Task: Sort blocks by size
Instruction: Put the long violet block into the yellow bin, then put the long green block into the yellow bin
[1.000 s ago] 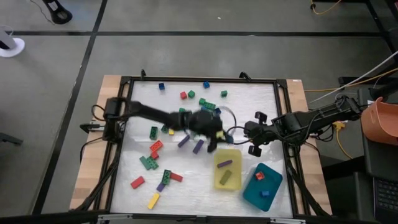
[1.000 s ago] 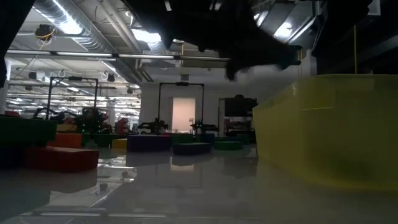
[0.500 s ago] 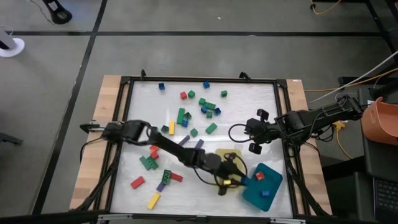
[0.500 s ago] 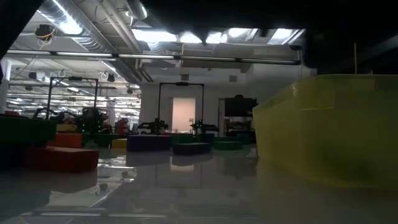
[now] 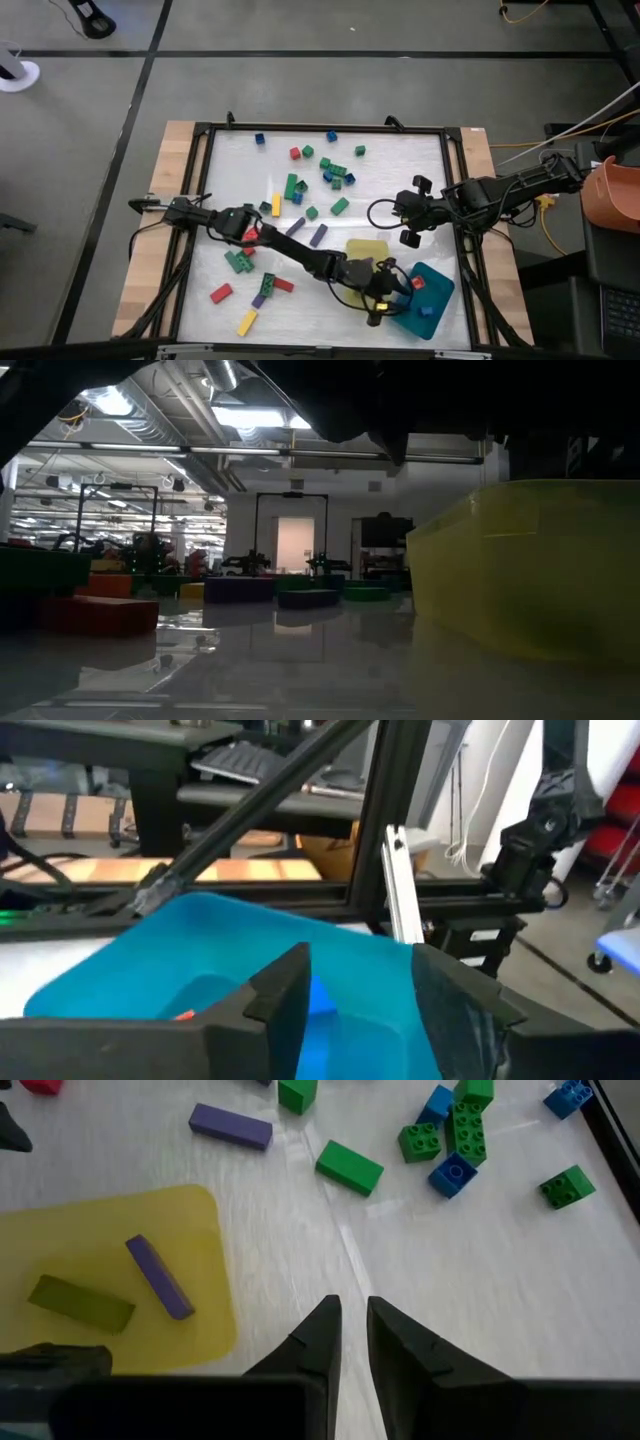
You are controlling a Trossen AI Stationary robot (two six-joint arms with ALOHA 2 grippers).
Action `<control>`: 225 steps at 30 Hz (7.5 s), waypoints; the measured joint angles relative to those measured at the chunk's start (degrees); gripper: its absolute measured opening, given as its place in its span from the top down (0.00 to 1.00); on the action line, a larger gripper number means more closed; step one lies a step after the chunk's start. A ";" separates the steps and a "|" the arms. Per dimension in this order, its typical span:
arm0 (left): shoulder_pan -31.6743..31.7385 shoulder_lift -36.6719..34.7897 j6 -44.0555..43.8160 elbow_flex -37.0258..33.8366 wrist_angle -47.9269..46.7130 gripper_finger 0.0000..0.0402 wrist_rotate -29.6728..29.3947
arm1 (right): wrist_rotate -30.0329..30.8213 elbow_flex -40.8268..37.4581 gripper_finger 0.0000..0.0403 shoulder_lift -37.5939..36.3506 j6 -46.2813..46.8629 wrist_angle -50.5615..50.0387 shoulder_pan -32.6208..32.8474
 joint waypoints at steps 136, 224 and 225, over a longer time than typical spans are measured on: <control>4.50 -65.71 -10.21 -48.94 -53.90 0.54 -26.46 | -6.78 0.02 0.57 15.88 -32.30 34.36 -9.87; 8.90 -72.37 -2.44 -68.08 -38.44 0.54 -26.09 | -30.08 32.13 0.68 42.32 -50.52 -6.33 -22.98; 9.07 -72.37 -2.07 -68.08 -38.81 0.54 -26.08 | -30.08 33.24 0.67 42.32 -49.28 -8.36 -21.90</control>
